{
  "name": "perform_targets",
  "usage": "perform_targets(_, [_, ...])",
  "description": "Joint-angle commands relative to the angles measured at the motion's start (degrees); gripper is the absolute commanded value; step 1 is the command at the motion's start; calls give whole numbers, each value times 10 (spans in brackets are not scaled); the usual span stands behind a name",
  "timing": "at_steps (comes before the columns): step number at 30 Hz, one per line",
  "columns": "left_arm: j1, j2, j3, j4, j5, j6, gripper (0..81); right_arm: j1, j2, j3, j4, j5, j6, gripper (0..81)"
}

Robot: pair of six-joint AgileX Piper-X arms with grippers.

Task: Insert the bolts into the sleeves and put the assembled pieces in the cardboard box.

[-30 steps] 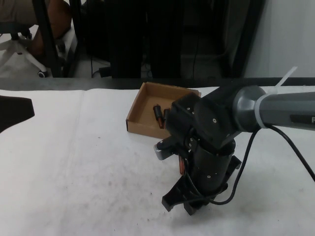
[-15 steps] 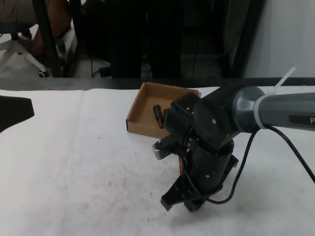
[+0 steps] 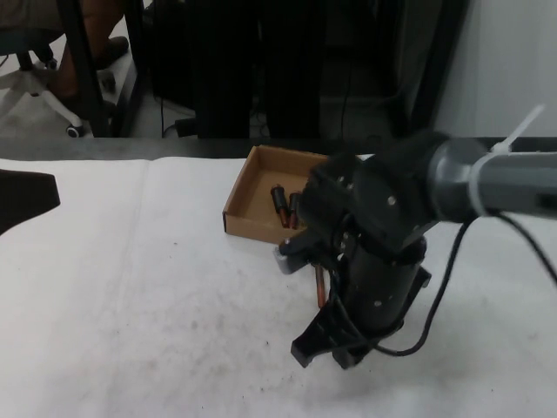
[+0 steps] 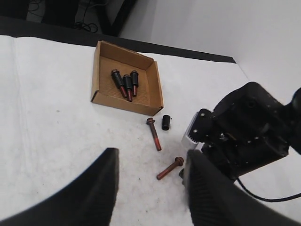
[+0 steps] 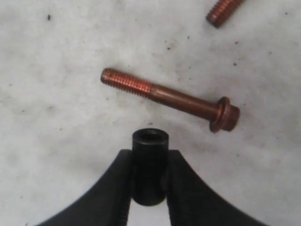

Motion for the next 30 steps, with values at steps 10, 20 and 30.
perform_targets(10, [-87, 49, -1, -5, -9, 132, 426, 29, -202, 36, 44, -18, 4, 2])
perform_targets(20, [-291, 224, -9, -37, -101, 213, 426, 30, -413, 155, 63, -18, 43, 2])
perform_targets(30, [-362, 407, -127, -66, -166, 324, 426, 30, -558, 205, 63, -18, 105, 2])
